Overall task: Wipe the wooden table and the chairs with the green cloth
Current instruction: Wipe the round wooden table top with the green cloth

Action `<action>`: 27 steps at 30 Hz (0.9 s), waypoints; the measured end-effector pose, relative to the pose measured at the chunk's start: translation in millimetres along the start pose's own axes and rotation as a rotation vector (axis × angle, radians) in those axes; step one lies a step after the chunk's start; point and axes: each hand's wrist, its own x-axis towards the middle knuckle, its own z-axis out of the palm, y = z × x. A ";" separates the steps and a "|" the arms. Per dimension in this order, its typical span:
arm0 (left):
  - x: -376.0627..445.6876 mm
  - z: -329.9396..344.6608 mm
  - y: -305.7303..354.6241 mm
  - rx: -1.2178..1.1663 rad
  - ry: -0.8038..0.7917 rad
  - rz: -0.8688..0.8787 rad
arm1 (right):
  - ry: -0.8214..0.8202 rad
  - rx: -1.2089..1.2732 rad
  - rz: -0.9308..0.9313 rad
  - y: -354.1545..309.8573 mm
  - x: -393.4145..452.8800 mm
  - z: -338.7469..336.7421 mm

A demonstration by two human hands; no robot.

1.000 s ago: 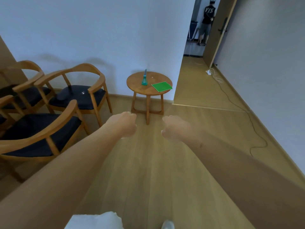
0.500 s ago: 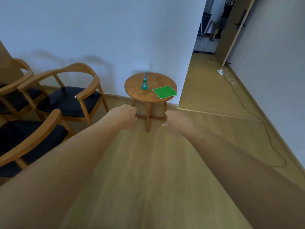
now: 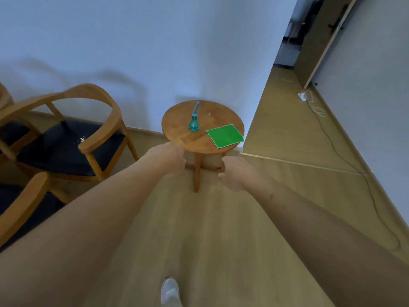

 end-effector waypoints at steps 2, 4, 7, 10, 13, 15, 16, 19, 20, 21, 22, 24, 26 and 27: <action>34.0 -8.4 -14.4 -0.010 -0.027 0.008 | 0.002 0.014 0.025 -2.3 34.0 -16.9; 67.8 -14.0 -27.9 0.002 -0.043 0.020 | 0.008 0.034 0.048 -5.7 65.3 -30.4; 115.2 -19.0 -41.1 -0.011 -0.061 0.027 | 0.004 0.043 0.065 -6.7 104.4 -41.0; 159.1 -20.0 -44.1 -0.043 -0.077 0.020 | -0.017 0.024 0.071 0.6 139.3 -46.0; 201.3 -22.3 -42.6 -0.047 -0.066 0.034 | -0.022 0.023 0.086 13.4 177.6 -56.9; 229.0 -24.4 -40.3 -0.033 -0.052 0.050 | -0.015 0.025 0.085 26.1 209.6 -63.1; 243.6 -25.6 -39.1 -0.023 -0.051 0.054 | -0.015 0.037 0.085 33.6 228.4 -65.8; 292.7 -24.7 -35.7 0.000 -0.077 0.039 | -0.024 0.071 0.078 54.8 288.7 -76.0; 308.6 -23.5 -35.2 0.004 -0.094 0.025 | -0.036 0.082 0.072 60.6 306.9 -79.2; 327.1 -22.7 -34.7 0.003 -0.116 0.003 | -0.048 0.090 0.059 66.6 327.2 -83.1; 346.6 -22.0 -33.8 -0.004 -0.139 -0.023 | -0.062 0.099 0.046 73.5 347.8 -86.8; 383.5 -23.8 -29.5 -0.018 -0.179 -0.077 | -0.084 0.114 0.017 88.6 388.2 -92.5; 418.4 -24.5 -22.4 -0.046 -0.208 -0.125 | -0.117 0.120 -0.005 105.0 426.1 -96.8; 435.0 -22.1 -19.5 -0.067 -0.215 -0.147 | -0.133 0.117 -0.014 112.5 444.6 -98.3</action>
